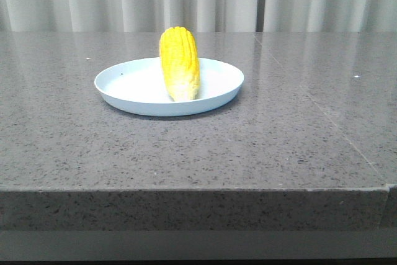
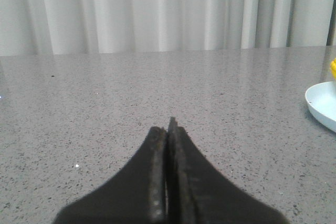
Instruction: Place corn on plate with both arms
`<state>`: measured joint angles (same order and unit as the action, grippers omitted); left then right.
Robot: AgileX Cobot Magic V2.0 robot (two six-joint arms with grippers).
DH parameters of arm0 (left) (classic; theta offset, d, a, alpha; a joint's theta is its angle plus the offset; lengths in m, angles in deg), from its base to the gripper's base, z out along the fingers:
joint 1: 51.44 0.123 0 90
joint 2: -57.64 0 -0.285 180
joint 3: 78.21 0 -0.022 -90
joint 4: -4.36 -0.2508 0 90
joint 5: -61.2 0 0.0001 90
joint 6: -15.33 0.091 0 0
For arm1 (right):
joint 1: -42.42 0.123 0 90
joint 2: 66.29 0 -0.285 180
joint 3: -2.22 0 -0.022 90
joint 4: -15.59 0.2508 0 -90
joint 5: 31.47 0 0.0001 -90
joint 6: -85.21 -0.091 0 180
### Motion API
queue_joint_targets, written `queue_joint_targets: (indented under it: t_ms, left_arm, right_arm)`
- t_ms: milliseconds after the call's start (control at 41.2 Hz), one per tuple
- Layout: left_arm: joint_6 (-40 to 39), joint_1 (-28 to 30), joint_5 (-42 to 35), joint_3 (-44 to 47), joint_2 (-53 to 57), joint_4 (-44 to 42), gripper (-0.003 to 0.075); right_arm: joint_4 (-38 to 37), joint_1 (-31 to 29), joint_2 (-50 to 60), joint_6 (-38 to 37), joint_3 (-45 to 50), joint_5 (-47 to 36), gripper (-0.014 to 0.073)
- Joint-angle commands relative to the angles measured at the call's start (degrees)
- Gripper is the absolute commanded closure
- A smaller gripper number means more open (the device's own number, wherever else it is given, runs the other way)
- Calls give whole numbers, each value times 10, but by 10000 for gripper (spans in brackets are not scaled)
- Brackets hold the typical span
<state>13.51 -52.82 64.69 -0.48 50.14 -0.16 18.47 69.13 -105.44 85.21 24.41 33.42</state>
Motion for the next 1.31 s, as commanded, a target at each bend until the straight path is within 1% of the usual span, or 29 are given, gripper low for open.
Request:
queue_joint_targets:
  t_ms: [0,558,607,655,753,898,971,1117,1287]
  left_arm:
    - [-8,-5,-50,13,10,-2,741]
    - [-8,-5,-50,13,10,-2,741]
    - [-8,-5,-50,13,10,-2,741]
    - [-8,-5,-50,13,10,-2,741]
    - [-8,-5,-50,13,10,-2,741]
    - [-8,-5,-50,13,10,-2,741]
    - [-8,-5,-50,13,10,-2,741]
    - [-8,-5,-50,13,10,-2,741]
    - [-8,-5,-50,13,10,-2,741]
  right_arm:
    - [-1,-3,-5,0,-11,-33,661]
    - [-1,-3,-5,0,-11,-33,661]
    - [-1,-3,1,0,-3,-42,661]
    - [-2,-18,16,0,13,-56,661]
    - [-1,-67,64,0,63,-126,661]
    - [-1,-157,146,0,187,-277,661]
    - [-1,-191,184,0,251,-350,661]
    - [-1,-226,244,0,351,-463,661]
    - [-1,-251,293,0,446,-558,661]
